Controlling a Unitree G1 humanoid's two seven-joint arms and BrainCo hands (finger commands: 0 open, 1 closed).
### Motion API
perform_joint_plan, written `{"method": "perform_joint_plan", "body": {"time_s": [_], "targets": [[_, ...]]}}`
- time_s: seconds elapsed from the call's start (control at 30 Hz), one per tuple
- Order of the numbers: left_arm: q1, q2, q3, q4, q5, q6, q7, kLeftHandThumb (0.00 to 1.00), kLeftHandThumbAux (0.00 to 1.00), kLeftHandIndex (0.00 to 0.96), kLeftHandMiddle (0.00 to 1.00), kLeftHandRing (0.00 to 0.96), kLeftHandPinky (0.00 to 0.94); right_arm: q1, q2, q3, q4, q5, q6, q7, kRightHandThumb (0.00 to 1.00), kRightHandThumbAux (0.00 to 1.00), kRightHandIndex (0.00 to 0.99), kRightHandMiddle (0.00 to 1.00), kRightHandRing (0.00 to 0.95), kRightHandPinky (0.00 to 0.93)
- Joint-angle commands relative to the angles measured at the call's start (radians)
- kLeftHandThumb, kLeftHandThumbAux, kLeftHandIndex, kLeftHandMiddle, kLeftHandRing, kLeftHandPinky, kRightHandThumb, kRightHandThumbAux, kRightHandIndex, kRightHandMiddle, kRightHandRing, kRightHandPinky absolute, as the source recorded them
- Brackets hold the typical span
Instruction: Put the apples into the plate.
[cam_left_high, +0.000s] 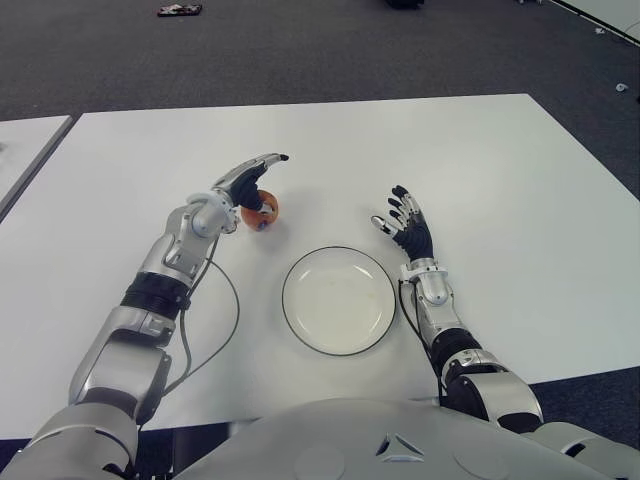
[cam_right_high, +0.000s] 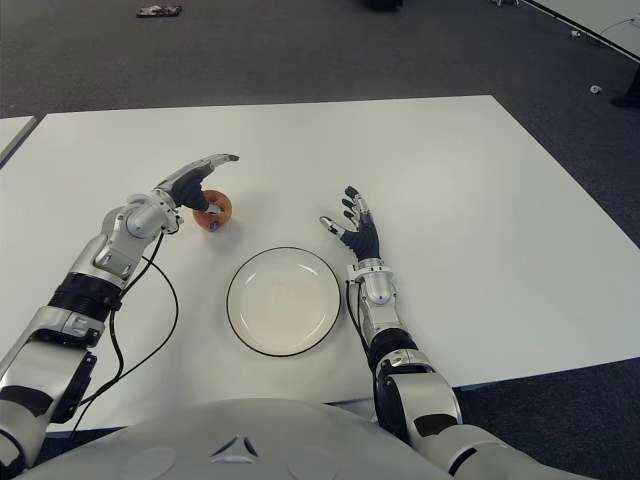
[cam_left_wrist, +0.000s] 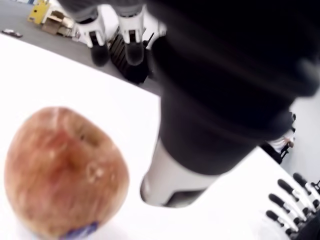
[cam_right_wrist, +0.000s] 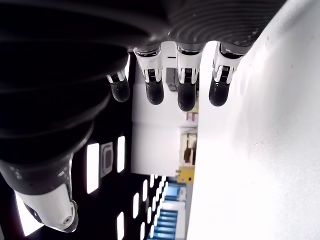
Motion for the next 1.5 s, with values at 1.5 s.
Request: {"method": "perform_joint_plan", "body": {"time_s": [1.5], "targets": [[-0.088, -0.034, -0.256, 0.303, 0.334, 0.201, 0.264, 0.000, 0.384, 0.000, 0.000, 0.000, 0.000, 0.038, -0.003, -0.013, 0.063, 0.010, 0.039, 0.024, 0.182, 0.708, 0.021, 0.106, 0.113, 0.135]]}}
